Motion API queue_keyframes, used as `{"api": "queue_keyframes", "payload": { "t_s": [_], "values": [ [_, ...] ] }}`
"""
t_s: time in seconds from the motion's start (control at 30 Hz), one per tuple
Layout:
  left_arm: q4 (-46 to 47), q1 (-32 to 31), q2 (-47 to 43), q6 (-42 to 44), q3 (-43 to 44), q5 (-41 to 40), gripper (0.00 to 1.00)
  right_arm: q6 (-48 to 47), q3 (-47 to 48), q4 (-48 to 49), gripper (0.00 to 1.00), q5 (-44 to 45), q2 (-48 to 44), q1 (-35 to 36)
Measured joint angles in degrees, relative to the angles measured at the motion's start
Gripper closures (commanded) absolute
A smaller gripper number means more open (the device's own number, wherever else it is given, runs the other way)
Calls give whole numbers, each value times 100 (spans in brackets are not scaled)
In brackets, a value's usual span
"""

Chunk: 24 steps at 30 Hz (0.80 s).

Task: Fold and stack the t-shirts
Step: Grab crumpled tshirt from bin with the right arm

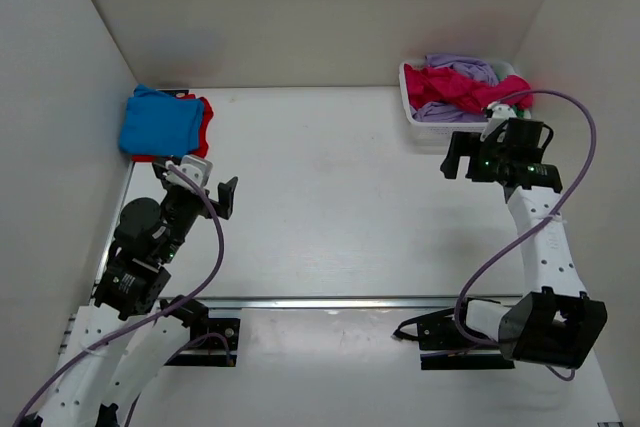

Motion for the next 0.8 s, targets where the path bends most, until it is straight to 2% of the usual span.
{"api": "queue_keyframes", "payload": {
  "t_s": [0.17, 0.27, 0.37, 0.43, 0.53, 0.57, 0.6, 0.63, 0.67, 0.73, 0.77, 0.8],
  "values": [
    [0, -50, 105, 13, 0, -24, 1, -127, 221, 273, 1, -396, -627, -407],
    [72, -48, 118, 9, -52, -111, 1, -59, -94, 922, 1, -118, -1388, -278],
    [216, -39, 280, 22, -125, -481, 2, -74, 90, 1279, 1, 57, -1408, 42],
    [240, -37, 629, 111, -33, -793, 1, -48, 721, 1351, 1, 98, -822, 118],
    [321, 66, 1296, 197, 238, -1029, 2, 59, 1926, 1574, 24, 208, 444, 13],
    [363, 131, 1427, 177, 269, -1025, 1, 98, 2199, 1593, 52, 291, 846, 15],
    [389, 221, 1484, 138, 269, -999, 3, 92, 2461, 1591, 74, 417, 1316, 15],
    [389, 262, 1486, 96, 267, -960, 11, 125, 2680, 1460, 99, 487, 1694, 11],
    [433, 319, 1458, 20, 267, -890, 27, 131, 2907, 1346, 100, 546, 2059, 7],
    [542, 350, 1386, -68, 256, -728, 41, 221, 3307, 1134, 99, 632, 2752, -39],
    [608, 358, 1346, -142, 227, -623, 46, 282, 3386, 1128, 80, 636, 2990, -63],
    [671, 389, 1318, -212, 181, -529, 59, 321, 3394, 1139, 68, 632, 3134, -83]
  ]
}}
